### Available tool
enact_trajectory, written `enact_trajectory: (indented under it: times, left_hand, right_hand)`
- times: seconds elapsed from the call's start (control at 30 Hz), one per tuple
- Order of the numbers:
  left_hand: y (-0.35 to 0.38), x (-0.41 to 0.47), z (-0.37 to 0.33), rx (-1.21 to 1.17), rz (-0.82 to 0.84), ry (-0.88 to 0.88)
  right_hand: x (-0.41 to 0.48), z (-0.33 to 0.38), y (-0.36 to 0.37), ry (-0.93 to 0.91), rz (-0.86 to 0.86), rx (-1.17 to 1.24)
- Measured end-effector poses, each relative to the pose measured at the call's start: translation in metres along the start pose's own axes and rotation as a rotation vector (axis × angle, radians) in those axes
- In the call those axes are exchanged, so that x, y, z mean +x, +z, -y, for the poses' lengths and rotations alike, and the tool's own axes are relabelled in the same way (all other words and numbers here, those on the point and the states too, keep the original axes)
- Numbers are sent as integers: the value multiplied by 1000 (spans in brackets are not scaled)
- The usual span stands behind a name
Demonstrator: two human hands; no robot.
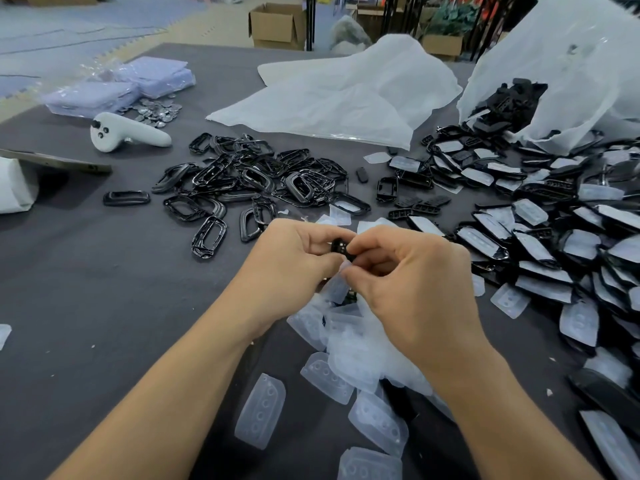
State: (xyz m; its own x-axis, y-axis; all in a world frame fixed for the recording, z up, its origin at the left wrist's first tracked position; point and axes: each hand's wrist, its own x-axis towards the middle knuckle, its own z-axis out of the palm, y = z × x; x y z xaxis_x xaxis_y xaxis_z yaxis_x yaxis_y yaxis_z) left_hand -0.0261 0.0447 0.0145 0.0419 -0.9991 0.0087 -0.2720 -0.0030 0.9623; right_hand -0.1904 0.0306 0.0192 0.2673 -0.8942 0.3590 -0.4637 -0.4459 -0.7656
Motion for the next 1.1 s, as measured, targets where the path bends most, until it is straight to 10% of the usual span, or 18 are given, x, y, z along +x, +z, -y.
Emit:
enact_trajectory:
  times: [0.6,1.1]
  left_hand:
    - [-8,-5,-9,-146,177,-74]
    - [-6,-3,-9,-334,34,-85]
  right_hand:
    - [0,-2,0,-189,-158,-224]
    - [5,-9,5,190,-53,92]
